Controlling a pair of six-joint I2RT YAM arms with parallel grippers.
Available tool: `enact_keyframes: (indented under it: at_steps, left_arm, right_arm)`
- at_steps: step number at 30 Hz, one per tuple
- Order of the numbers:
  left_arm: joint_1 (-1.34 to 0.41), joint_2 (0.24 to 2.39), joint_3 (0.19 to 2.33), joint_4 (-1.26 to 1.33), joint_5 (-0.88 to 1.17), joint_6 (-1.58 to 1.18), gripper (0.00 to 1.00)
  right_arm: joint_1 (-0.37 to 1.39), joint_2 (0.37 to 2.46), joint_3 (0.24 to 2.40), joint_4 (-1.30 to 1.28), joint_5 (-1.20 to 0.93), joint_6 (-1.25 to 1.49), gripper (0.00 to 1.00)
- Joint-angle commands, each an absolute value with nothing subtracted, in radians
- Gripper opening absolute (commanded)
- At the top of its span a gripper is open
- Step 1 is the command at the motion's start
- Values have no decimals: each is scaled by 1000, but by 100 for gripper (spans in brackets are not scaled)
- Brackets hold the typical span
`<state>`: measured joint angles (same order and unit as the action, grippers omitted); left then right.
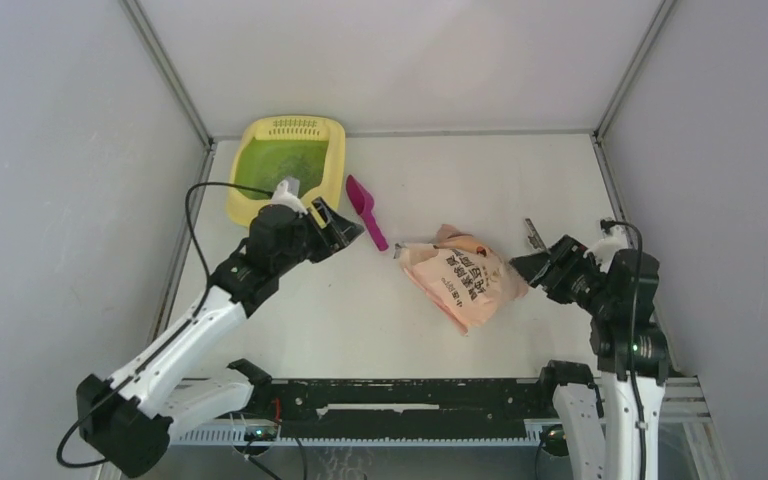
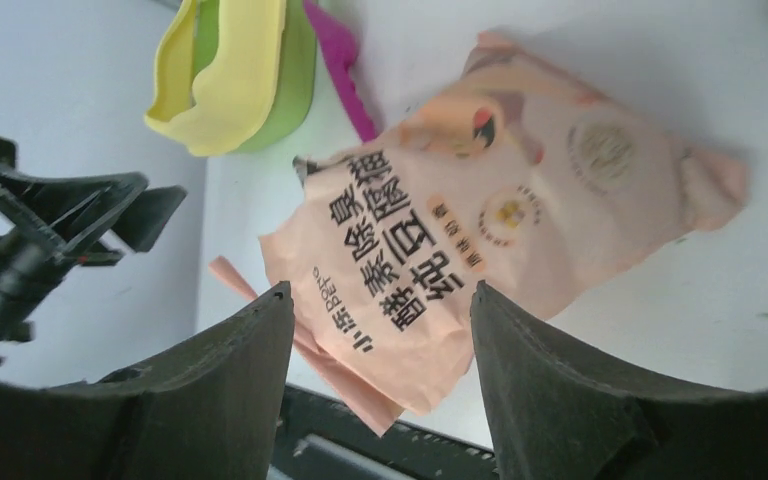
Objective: Fill the litter box with clean litter
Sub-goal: Place the spatula at the center of the board, then adjust the cat litter bag at the center of the board.
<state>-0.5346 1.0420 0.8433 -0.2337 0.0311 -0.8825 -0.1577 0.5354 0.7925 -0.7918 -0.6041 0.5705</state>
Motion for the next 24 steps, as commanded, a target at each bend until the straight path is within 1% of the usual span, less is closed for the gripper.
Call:
enact_keyframes:
  at_steps: [1,4,8,12,15,17,20,22,24]
  left_arm:
    - [-548,910,785,-326,58,-838,72]
    - [-550,835,762,-358,57,-827,72]
    - [-550,783,744,-394,45,-808,73]
    - [-550,785,720,-379,69,-807,74]
    - [-550,805,711,-372,76,-797,75]
    - [-550,811,709,-370,67,-792,75]
    - [-550,813,708,-365,60,-792,76]
    - [-550,814,708,-365,63,-790,76]
    - [-550,811,706,-369,60,-790,76]
  right_arm:
    - [-105,443,884,-868,-369,438,72]
    - [-45,413,917,-883,-277,373,72]
    - [53,426,957,-904,-261,337,68]
    - [184,498,1001,-929,-226,307,64]
    - [419,588,1065,-963,-58,291,63]
    - [640,648,1109,-969,147,305,63]
    - [1004,774,1168,-1029,530,337,65]
    - [1176,851,1187,-1069,749,382,66]
    - [1308,877,1178,-1069,875,428,68]
